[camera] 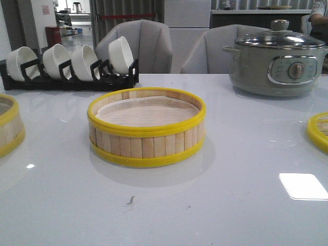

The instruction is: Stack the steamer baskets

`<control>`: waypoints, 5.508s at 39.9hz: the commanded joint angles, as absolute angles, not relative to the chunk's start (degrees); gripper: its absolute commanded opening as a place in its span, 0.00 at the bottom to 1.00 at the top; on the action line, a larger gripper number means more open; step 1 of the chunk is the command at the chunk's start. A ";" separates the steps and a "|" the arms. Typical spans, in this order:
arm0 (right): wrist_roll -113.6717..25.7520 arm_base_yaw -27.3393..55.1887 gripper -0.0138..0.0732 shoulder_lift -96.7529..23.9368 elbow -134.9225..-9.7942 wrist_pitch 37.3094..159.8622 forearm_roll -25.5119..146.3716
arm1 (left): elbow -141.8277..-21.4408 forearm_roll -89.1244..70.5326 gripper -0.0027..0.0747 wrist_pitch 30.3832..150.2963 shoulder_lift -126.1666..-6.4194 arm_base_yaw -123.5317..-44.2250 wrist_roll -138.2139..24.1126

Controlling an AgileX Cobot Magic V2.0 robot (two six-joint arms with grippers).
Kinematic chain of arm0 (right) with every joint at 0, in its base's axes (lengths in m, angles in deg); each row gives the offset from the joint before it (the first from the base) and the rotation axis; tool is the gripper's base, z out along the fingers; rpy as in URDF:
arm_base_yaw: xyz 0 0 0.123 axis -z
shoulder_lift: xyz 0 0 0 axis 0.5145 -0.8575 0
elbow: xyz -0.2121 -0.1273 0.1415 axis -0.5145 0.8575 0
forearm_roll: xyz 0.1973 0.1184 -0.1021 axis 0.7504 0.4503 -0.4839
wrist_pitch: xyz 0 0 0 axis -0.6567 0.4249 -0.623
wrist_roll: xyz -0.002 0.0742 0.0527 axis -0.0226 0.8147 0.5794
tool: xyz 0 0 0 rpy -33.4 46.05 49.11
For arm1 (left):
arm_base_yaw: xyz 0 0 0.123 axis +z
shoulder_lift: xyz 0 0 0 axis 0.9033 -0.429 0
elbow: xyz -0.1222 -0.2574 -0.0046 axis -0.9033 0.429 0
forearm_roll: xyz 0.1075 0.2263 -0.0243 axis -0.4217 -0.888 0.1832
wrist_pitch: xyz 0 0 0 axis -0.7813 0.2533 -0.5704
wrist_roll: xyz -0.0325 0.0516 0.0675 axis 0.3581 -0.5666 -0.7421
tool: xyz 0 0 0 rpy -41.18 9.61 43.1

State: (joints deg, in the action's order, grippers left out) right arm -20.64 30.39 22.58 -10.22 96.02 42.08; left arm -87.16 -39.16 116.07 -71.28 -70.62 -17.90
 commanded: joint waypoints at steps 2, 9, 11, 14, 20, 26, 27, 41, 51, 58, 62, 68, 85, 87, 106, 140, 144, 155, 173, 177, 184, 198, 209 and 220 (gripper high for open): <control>-20.89 30.68 0.21 23.77 -11.08 91.10 41.20 | -88.86 -39.46 0.15 112.88 -71.17 -70.63 -17.87; -20.89 30.68 0.21 23.77 -11.08 90.77 41.20 | -88.86 -39.69 0.15 114.83 -71.50 -70.63 -17.87; -20.89 30.68 0.21 23.77 -11.08 90.77 41.20 | -88.86 -40.13 0.15 114.83 -71.50 -70.63 -17.87; -20.94 30.68 0.21 23.77 -11.08 90.77 41.20 | -88.86 -40.48 0.15 114.83 -71.50 -70.63 -17.87; -20.89 30.68 0.21 23.77 -11.08 86.67 41.20 | -88.86 -40.88 0.15 114.83 -71.50 -70.63 -17.87; -20.67 30.63 0.21 23.77 -11.08 78.79 41.25 | -88.86 -41.01 0.15 114.83 -71.50 -70.63 -17.87; -20.67 30.63 0.21 23.77 -11.08 77.51 41.25 | -88.86 -41.01 0.15 114.83 -71.50 -70.63 -17.87; -8.78 30.49 0.21 21.84 -30.25 94.98 49.96 | -88.86 -41.78 0.15 114.83 -71.50 -70.63 -17.87; -11.11 30.49 0.21 -0.36 -51.21 112.75 49.23 | -88.86 -41.78 0.15 114.96 -71.95 -70.63 -17.87; -11.62 30.49 0.21 -15.07 -58.85 119.47 49.23 | -88.86 -41.78 0.15 115.36 -71.95 -70.63 -17.87; -11.62 30.49 0.21 -20.68 -60.30 119.12 49.23 | -88.86 -41.57 0.15 115.45 -71.95 -70.63 -17.87; -11.62 30.49 0.21 -24.36 -60.37 118.42 49.23 | -88.86 -41.57 0.15 116.19 -71.95 -70.63 -17.87; -11.56 30.49 0.22 -26.71 -60.37 114.84 48.77 | -88.86 -41.57 0.15 116.13 -71.95 -70.63 -17.87; -11.69 30.49 0.24 -26.83 -60.37 114.85 47.85 | -88.86 -41.57 0.15 114.95 -71.95 -70.63 -17.87; -12.58 30.49 0.65 -27.00 -60.37 117.89 41.70 | -88.86 -37.22 0.15 114.37 -74.31 -70.63 -17.61; -12.58 30.49 0.65 -27.00 -60.37 117.84 41.70 | -89.08 -31.91 0.69 104.17 -101.77 -70.63 -17.25; -12.58 30.49 0.65 -27.00 -60.37 117.89 41.70 | -89.08 -31.15 0.69 103.54 -104.70 -70.63 -17.25; -12.58 30.49 0.65 -27.00 -60.37 117.89 41.70 | -89.08 -27.92 0.58 102.99 -108.88 -70.63 -17.25; -12.58 30.49 0.65 -27.00 -60.37 116.64 41.70 | -96.73 -22.53 0.14 110.39 -107.70 -73.35 -17.25; -12.58 30.49 0.65 -27.00 -60.37 116.43 41.70 | -101.71 -21.63 0.14 112.28 -106.16 -78.73 -17.25; -12.58 30.49 0.65 -27.00 -60.37 116.43 41.70 | -110.88 -21.63 0.15 114.29 -106.14 -87.68 -17.25; -12.58 30.49 0.65 -27.00 -60.37 116.43 41.70 | -121.77 -21.39 0.15 114.84 -110.48 -101.44 -17.25; -12.58 30.49 0.65 -27.00 -60.37 116.43 41.70 | -129.08 -21.39 0.15 117.09 -118.86 -104.90 -17.25; -12.58 30.49 0.65 -27.00 -60.37 116.43 41.70 | -130.21 -20.71 0.15 118.65 -122.21 -105.03 -16.64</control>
